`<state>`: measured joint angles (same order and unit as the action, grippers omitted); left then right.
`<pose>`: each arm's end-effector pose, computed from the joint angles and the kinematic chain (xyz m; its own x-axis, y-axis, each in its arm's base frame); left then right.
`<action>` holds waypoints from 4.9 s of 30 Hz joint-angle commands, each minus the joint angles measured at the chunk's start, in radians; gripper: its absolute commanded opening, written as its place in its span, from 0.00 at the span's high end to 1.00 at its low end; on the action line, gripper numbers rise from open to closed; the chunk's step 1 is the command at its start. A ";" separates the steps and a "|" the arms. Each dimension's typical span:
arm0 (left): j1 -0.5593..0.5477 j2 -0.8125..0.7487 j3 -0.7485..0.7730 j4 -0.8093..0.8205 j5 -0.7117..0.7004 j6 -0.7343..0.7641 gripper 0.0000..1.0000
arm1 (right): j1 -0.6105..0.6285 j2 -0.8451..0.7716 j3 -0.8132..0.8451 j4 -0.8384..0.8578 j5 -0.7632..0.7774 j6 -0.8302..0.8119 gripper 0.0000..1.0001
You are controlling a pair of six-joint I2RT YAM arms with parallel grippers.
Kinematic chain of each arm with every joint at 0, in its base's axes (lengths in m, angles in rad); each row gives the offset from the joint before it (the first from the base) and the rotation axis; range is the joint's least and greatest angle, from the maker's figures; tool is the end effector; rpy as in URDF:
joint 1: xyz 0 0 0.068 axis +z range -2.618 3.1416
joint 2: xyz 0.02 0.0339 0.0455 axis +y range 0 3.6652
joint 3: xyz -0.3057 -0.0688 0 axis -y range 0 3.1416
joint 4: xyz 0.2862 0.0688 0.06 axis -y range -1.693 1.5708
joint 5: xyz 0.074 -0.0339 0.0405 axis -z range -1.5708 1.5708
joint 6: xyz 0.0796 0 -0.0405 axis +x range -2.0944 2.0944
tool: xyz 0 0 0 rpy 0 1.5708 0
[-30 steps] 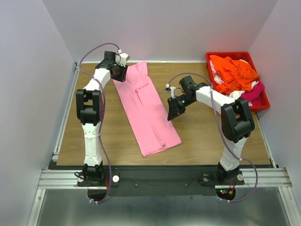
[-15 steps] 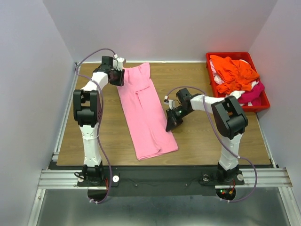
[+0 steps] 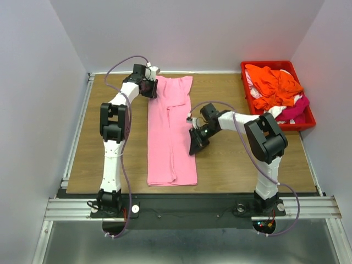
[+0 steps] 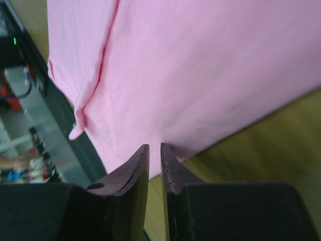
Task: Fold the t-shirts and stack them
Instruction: Fold the tshirt
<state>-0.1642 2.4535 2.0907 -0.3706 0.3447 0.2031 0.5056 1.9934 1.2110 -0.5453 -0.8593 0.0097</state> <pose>0.6424 -0.1337 0.1625 -0.5658 0.2862 -0.7733 0.5265 0.8472 -0.0717 0.3391 0.2566 0.1108 -0.8537 -0.4654 -0.2336 -0.4675 0.4875 0.7374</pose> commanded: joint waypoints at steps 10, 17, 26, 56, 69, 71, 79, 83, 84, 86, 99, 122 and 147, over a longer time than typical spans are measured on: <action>-0.006 -0.046 0.154 0.005 0.120 -0.007 0.51 | -0.173 0.298 0.801 0.048 0.362 0.079 0.80; -0.003 -0.194 -0.035 0.042 0.174 -0.005 0.50 | -0.174 0.484 1.028 0.133 0.436 0.190 0.80; -0.003 -0.245 -0.216 0.070 0.235 -0.037 0.49 | -0.176 0.605 1.096 0.217 0.597 0.193 0.80; 0.018 -0.304 -0.047 0.016 0.260 -0.067 0.40 | -0.193 0.382 1.092 0.320 0.602 0.004 0.15; 0.058 -1.010 -0.627 0.067 0.205 0.258 0.01 | -0.176 -0.387 0.421 0.139 0.278 -0.431 0.00; 0.058 -1.090 -0.682 0.128 0.180 0.254 0.01 | -0.116 -0.424 0.398 0.016 0.344 -0.464 0.00; 0.054 -1.289 -0.872 -0.190 0.375 0.670 0.03 | 0.068 -0.622 0.078 -0.180 0.462 -0.605 0.00; 0.009 -1.537 -1.159 -0.214 0.332 0.852 0.10 | 0.106 -0.653 -0.095 -0.162 0.508 -0.642 0.00; -0.010 -1.595 -1.258 -0.247 0.304 0.889 0.18 | 0.117 -0.656 -0.147 -0.136 0.508 -0.642 0.00; -0.058 -1.651 -1.352 -0.261 0.280 0.970 0.29 | 0.129 -0.668 -0.186 -0.108 0.494 -0.634 0.00; -0.189 -1.743 -1.618 -0.191 0.257 1.081 0.44 | 0.310 -0.573 -0.289 0.036 0.511 -0.594 0.36; -0.409 -1.573 -1.750 0.065 0.139 1.156 0.43 | 0.464 -0.450 -0.467 0.317 0.643 -0.680 0.53; -0.408 -1.624 -1.635 -0.077 0.145 1.078 1.00 | 0.465 -0.607 -0.441 0.148 0.660 -0.580 0.99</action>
<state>-0.5705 0.8528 0.4145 -0.3832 0.4732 1.3270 0.9638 1.4452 0.7383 -0.3138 -0.2157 -0.6083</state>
